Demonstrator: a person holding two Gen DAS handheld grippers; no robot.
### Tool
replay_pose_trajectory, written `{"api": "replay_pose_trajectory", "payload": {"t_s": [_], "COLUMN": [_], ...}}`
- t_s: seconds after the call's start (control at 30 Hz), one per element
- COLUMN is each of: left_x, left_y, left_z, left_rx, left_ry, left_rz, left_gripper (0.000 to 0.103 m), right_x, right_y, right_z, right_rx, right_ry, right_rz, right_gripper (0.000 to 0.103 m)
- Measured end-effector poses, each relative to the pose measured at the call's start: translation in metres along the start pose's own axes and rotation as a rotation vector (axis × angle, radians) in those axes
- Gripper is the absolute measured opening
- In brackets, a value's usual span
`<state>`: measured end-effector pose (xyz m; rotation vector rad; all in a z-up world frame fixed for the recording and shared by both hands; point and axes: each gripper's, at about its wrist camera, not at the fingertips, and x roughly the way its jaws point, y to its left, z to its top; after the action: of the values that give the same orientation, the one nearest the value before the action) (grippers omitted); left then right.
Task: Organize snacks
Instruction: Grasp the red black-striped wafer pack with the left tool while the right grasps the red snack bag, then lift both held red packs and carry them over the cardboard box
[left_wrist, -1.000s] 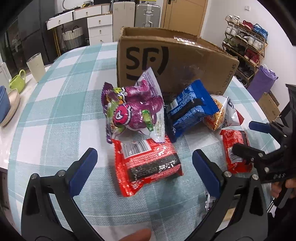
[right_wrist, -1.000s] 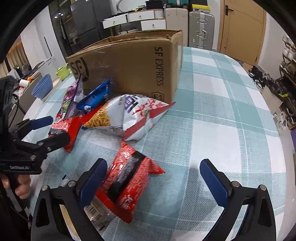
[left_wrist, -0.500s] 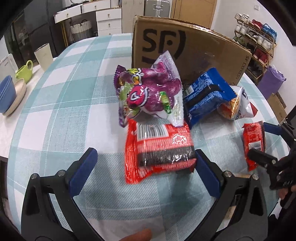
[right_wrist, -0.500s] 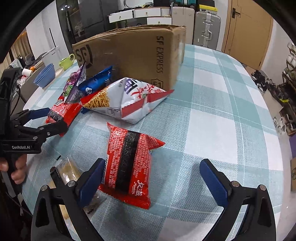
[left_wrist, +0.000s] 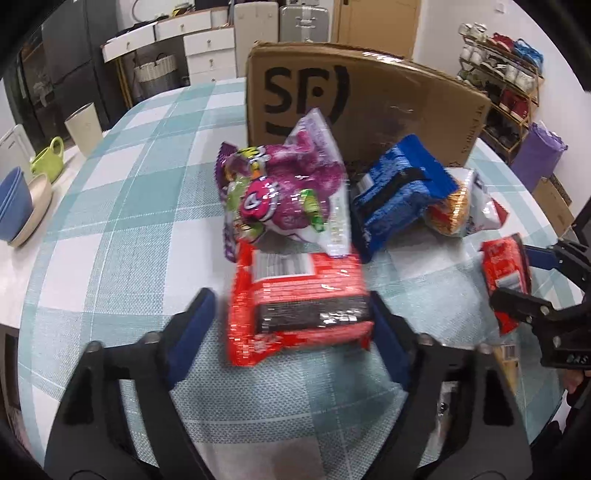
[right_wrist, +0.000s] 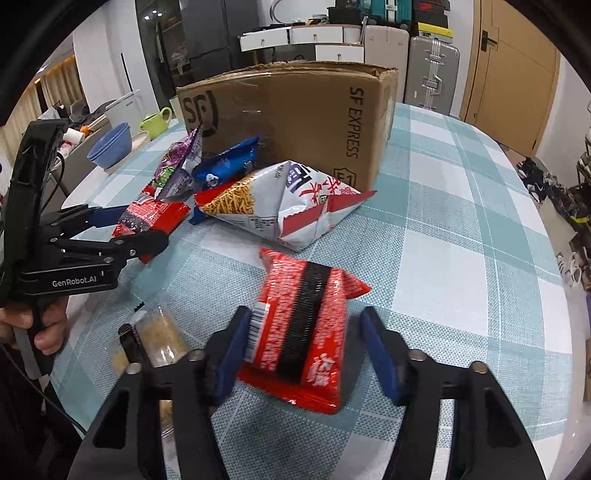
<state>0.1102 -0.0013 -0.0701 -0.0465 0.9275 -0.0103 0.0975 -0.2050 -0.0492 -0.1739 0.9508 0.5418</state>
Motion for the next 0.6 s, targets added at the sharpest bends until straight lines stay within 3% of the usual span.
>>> {"api": "replay_pose_trajectory", "payload": {"t_s": [0.03,0.2,0.6], "left_x": [-0.001,-0.005,-0.02], "left_y": [-0.001,0.0,0.003], "left_z": [-0.001,-0.002,-0.01], "left_rx": [0.006,0.004,-0.011], "left_ry": [-0.003,-0.022,-0.053], "left_rz": [-0.004,-0.033,-0.046], "left_gripper": [0.065,0.05,0.048], "right_x": [0.0,-0.003,-0.013], "right_y": [0.0,0.0,-0.005], "right_z": [0.0,-0.003,-0.002], "right_rx": [0.0,-0.006,0.005], "right_ry": [-0.001,-0.012,-0.051], "right_rz": [0.006,0.02,0.022], "right_gripper": [0.046,0.045,0.046]}}
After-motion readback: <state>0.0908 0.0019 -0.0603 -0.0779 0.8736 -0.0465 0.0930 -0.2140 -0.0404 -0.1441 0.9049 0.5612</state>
